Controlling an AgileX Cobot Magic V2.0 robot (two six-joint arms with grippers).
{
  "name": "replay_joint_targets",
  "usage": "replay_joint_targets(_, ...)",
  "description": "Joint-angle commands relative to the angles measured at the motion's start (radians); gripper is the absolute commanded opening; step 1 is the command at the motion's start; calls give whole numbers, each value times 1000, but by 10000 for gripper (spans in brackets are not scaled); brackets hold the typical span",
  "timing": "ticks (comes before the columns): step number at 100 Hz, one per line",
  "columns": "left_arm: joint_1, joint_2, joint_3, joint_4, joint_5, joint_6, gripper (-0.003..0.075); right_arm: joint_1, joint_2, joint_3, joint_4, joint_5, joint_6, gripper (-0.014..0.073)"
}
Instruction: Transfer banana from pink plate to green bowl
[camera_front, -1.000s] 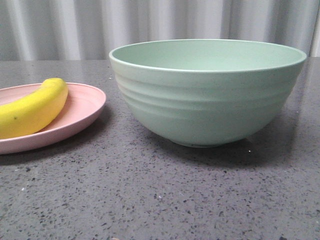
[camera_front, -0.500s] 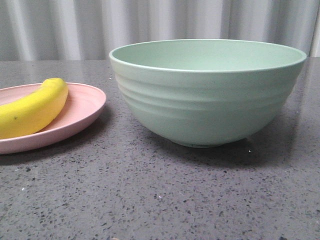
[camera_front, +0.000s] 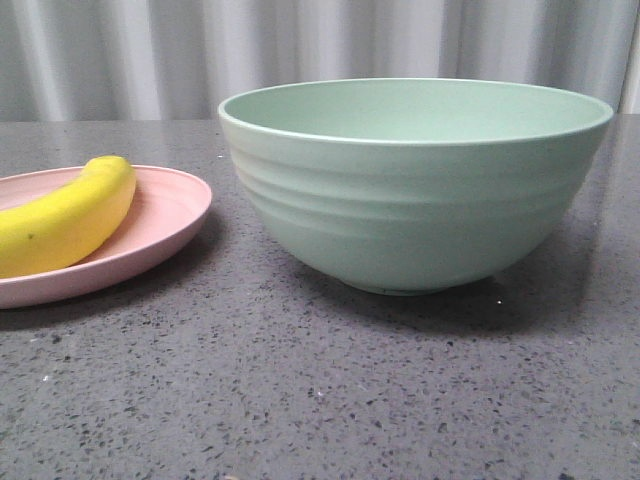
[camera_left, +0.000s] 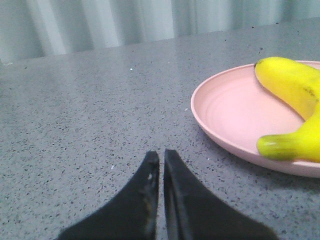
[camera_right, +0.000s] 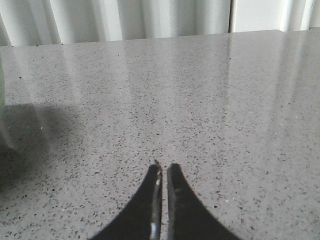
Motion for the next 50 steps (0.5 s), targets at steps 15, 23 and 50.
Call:
replay_joint_targets(15,2,-28,6,-90,-148,-7,-20,-4,-22,18,-4,-153,-4,-64)
replay_joint_targets(23,2,-28,-2,-119,-148,-7,-20,-4,-22,9,-4,-138,-4,-64)
replay_joint_targets(50,2,33,-211,-117,-22,-5,-20,-4,44,-132,-4,16,-4,-64)
